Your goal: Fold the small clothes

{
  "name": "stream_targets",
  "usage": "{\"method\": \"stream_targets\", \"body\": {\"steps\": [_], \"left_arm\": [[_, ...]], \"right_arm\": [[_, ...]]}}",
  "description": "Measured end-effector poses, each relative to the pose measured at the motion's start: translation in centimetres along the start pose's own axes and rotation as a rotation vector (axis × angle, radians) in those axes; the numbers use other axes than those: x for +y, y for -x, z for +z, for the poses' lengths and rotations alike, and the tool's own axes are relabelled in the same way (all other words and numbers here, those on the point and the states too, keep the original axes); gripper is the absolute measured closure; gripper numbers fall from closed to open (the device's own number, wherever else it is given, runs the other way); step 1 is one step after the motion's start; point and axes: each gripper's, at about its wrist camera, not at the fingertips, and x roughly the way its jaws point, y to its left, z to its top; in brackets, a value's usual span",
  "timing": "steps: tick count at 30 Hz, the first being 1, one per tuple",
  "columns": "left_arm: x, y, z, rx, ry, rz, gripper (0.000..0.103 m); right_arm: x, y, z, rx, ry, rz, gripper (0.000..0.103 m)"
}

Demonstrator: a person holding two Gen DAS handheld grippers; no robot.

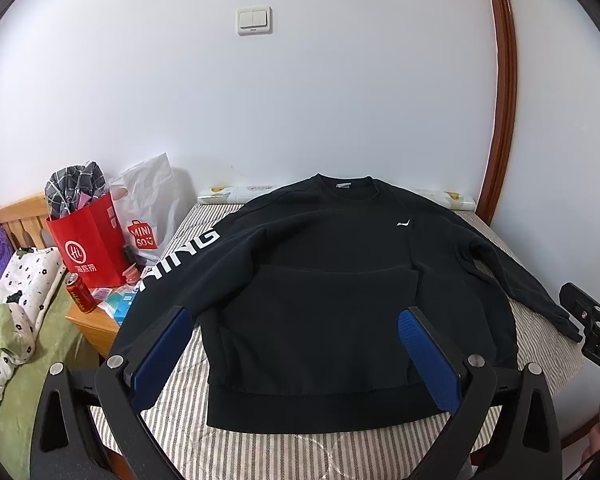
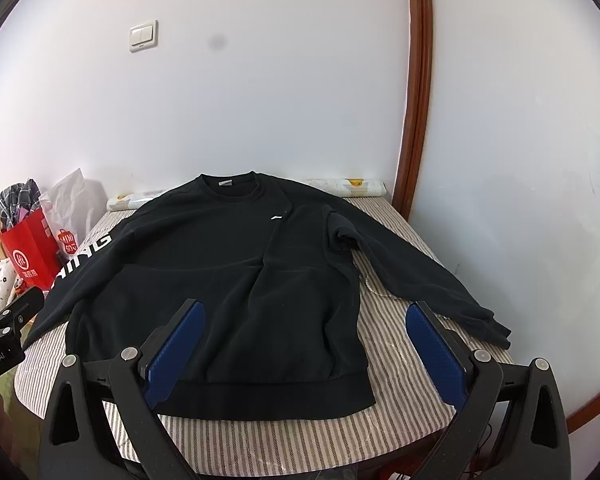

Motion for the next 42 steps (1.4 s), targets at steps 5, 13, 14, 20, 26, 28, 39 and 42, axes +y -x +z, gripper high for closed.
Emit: {"method": "stream_targets", "body": {"steps": [5, 13, 14, 20, 26, 28, 39, 42], "left_arm": [[0.1, 0.1, -0.2, -0.002, -0.001, 0.000, 0.000], [0.3, -0.1, -0.4, 0.000, 0.010, 0.000, 0.000], [0.3, -0.1, -0.5, -0.002, 0.012, 0.002, 0.000], [0.9, -0.1, -0.6, -0.001, 0.026, 0.017, 0.000], [1.2, -0.1, -0.9, 0.000, 0.032, 0.004, 0.000], [1.3, -0.1, -1.0, -0.001, 0.031, -0.001, 0.000], [1.6, -0.4, -1.1, 0.002, 0.041, -0.019, 0.000], [1.8, -0.5, -1.2, 0.006, 0.044, -0.028, 0.000]], "right_arm": [[0.0, 0.0, -0.2, -0.003, -0.001, 0.001, 0.003], [0.2, 0.1, -0.4, -0.001, 0.005, 0.002, 0.003], [0.3, 0.1, -0.4, 0.000, 0.005, 0.001, 0.003], [0.1, 0.1, -0.5, 0.000, -0.003, 0.004, 0.003], [0.3, 0.0, -0.3, -0.006, -0.003, 0.001, 0.003], [0.4, 0.1, -0.4, -0.008, -0.003, 0.001, 0.003], [1.2, 0.2, -0.4, -0.010, 0.013, -0.008, 0.003], [1.3, 0.1, -0.5, -0.008, 0.012, -0.007, 0.003]]}}
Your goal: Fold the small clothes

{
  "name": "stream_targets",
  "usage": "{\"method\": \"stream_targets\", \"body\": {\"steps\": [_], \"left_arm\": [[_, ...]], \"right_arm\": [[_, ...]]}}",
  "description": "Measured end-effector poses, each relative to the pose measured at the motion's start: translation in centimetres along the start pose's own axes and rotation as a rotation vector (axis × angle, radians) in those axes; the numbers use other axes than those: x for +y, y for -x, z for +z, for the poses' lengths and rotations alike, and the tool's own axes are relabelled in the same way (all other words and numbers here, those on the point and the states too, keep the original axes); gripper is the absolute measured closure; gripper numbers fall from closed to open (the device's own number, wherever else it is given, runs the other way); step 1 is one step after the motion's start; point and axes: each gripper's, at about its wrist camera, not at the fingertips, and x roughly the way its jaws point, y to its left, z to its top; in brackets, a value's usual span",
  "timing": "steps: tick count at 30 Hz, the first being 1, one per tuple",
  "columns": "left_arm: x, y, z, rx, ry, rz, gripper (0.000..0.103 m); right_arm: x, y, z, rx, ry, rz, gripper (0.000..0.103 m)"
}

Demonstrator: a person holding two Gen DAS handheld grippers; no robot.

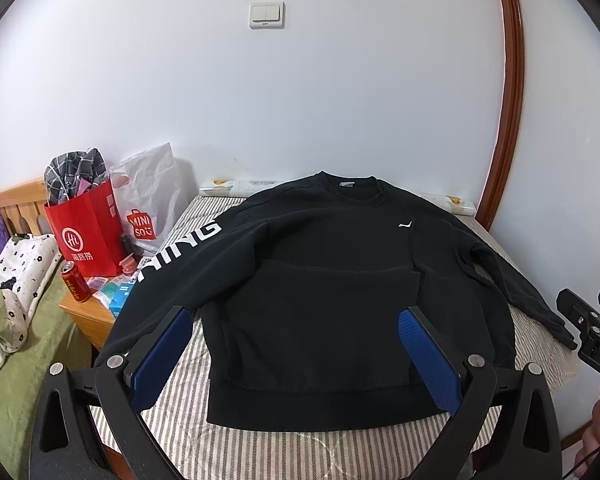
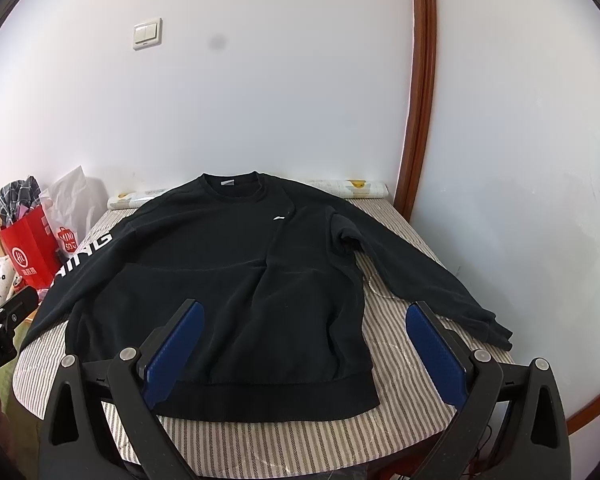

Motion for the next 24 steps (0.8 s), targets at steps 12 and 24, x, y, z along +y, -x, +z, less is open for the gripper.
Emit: {"method": "stream_targets", "body": {"steps": [12, 24], "left_arm": [[0.4, -1.3, 0.5, 0.003, 0.014, -0.001, 0.000], [4.0, -7.7, -1.0, 0.088, 0.117, -0.046, 0.000]], "right_arm": [[0.4, -1.6, 0.0, 0.014, 0.004, 0.002, 0.003], [2.1, -7.7, -0.8, 0.126, 0.021, -0.032, 0.002]]}}
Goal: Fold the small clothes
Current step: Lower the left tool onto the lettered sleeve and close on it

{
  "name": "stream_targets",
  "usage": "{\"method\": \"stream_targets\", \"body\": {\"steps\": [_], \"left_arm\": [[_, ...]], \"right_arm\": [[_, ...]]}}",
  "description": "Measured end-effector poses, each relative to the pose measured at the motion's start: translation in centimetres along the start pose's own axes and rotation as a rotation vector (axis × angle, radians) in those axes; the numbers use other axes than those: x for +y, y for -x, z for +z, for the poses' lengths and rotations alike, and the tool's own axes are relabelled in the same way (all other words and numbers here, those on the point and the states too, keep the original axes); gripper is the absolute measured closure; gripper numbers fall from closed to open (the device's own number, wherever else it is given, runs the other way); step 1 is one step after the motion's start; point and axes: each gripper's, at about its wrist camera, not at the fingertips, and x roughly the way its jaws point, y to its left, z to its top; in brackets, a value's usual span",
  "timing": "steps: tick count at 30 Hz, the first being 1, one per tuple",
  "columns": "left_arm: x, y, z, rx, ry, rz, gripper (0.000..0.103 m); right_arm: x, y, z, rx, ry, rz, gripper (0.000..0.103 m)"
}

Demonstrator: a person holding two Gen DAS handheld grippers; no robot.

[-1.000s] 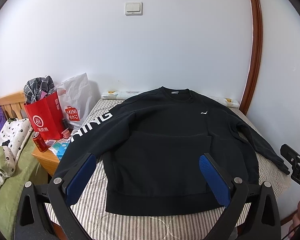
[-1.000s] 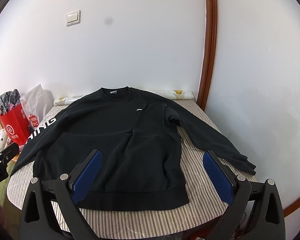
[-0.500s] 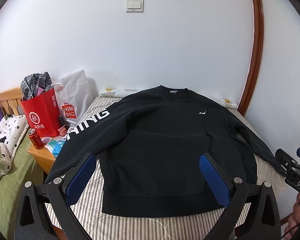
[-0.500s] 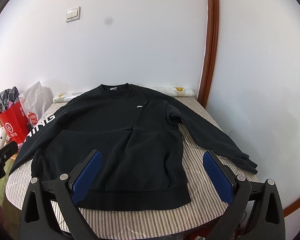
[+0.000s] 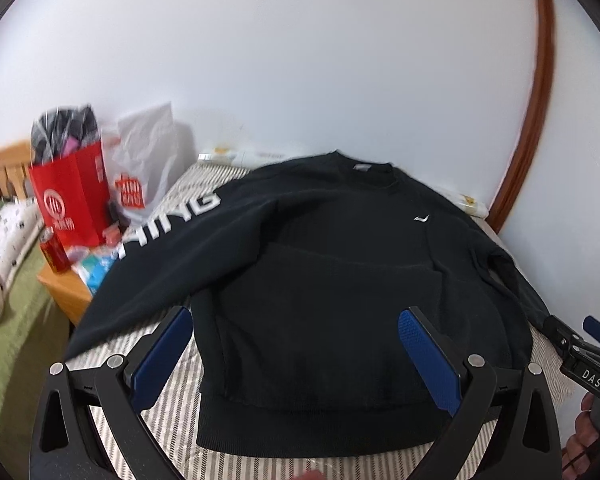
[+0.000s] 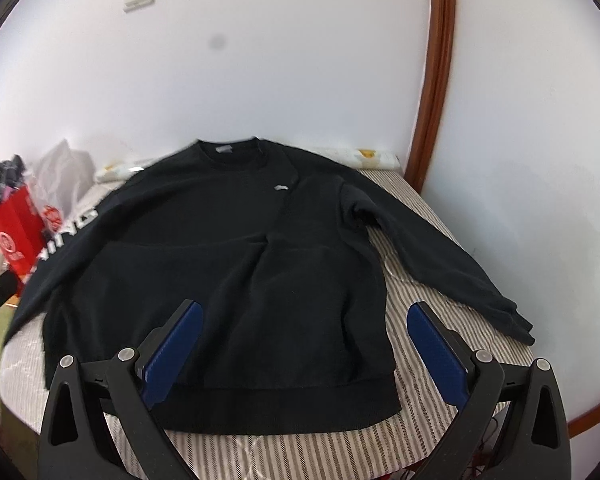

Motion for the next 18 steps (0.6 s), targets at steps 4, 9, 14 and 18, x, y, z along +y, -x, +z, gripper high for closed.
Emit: {"method": "stream_targets", "body": {"steps": [4, 9, 14, 18], "left_arm": [[1.9, -2.7, -0.8, 0.065, 0.052, -0.007, 0.000], [4.0, -4.8, -1.5, 0.109, 0.098, 0.008, 0.000], [5.9, -7.0, -2.5, 0.158, 0.134, 0.006, 0.000], [8.0, -8.0, -3.3, 0.174, 0.211, 0.005, 0.000]], "right_arm": [[1.1, -2.7, 0.1, 0.060, 0.025, 0.004, 0.002], [2.4, -4.7, -0.2, 0.044, 0.069, -0.017, 0.002], [2.9, -6.7, -0.2, 0.045, 0.054, 0.021, 0.002], [2.9, -8.3, -0.2, 0.075, 0.021, 0.087, 0.002]]}}
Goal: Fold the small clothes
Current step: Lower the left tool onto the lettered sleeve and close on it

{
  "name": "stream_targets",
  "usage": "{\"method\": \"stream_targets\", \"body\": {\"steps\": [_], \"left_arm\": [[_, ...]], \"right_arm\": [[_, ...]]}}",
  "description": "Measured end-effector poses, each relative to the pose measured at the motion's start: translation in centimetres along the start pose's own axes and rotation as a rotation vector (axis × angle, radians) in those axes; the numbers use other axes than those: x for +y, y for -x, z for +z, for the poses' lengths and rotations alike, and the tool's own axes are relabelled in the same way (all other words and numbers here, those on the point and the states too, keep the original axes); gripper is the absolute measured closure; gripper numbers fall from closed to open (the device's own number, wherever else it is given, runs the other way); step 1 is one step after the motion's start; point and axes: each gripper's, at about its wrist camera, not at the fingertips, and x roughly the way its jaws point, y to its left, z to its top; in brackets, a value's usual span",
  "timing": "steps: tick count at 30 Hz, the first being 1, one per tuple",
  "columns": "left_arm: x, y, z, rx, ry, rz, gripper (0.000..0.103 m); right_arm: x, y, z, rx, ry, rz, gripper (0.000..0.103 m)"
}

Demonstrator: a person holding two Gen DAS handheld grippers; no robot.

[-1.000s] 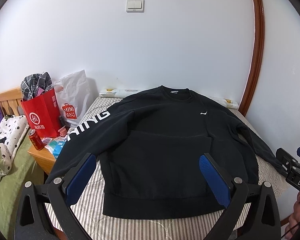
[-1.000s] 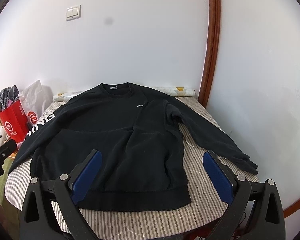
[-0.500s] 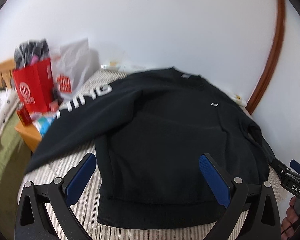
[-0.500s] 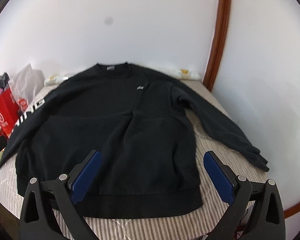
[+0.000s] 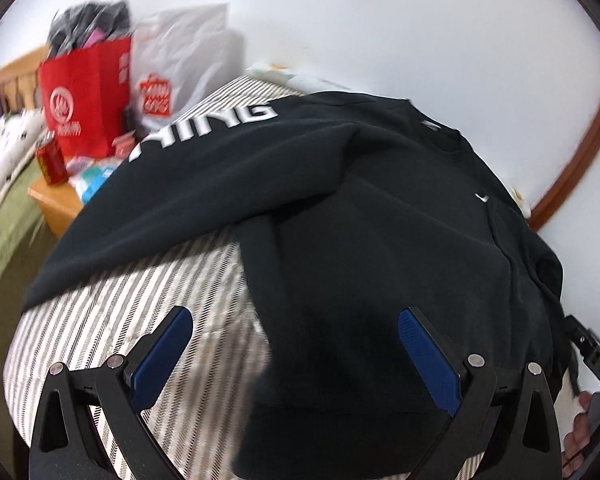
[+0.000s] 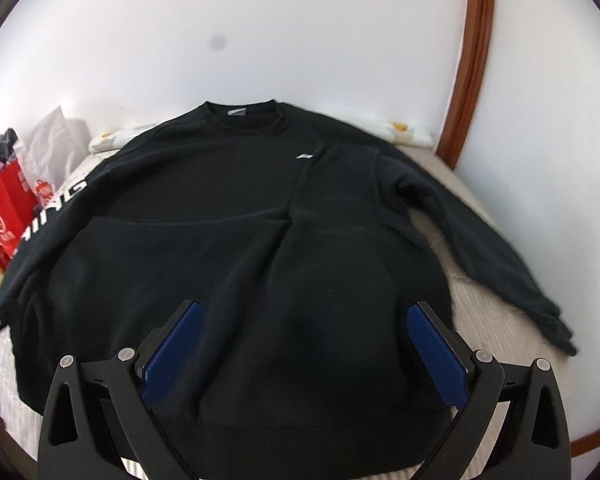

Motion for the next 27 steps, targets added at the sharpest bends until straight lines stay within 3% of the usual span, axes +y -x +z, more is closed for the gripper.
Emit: {"method": "stream_targets", "body": {"steps": [6, 8, 11, 22, 25, 27], "left_arm": [[4.0, -0.6, 0.6, -0.028, 0.117, -0.051, 0.000], [5.2, -1.1, 0.8, -0.026, 0.169, -0.089, 0.001], [6.9, -2.2, 1.0, -0.013, 0.231, -0.125, 0.013], [9.0, -4.2, 3.7, -0.069, 0.334, -0.143, 0.015], [9.4, -4.8, 4.4, -0.072, 0.359, -0.095, 0.029], [9.7, -5.1, 4.9, -0.065, 0.381, -0.040, 0.051]], "right_arm": [[0.2, -1.9, 0.1, 0.030, -0.054, 0.096, 0.003], [0.9, -2.4, 0.2, 0.035, -0.041, 0.084, 0.003], [2.3, -2.3, 0.3, 0.012, 0.003, 0.054, 0.003], [5.2, -3.2, -0.6, 0.009, 0.165, 0.007, 0.003], [4.8, -4.0, -0.5, 0.031, 0.161, 0.005, 0.003], [4.3, -4.2, -0.4, 0.032, 0.147, 0.007, 0.003]]}}
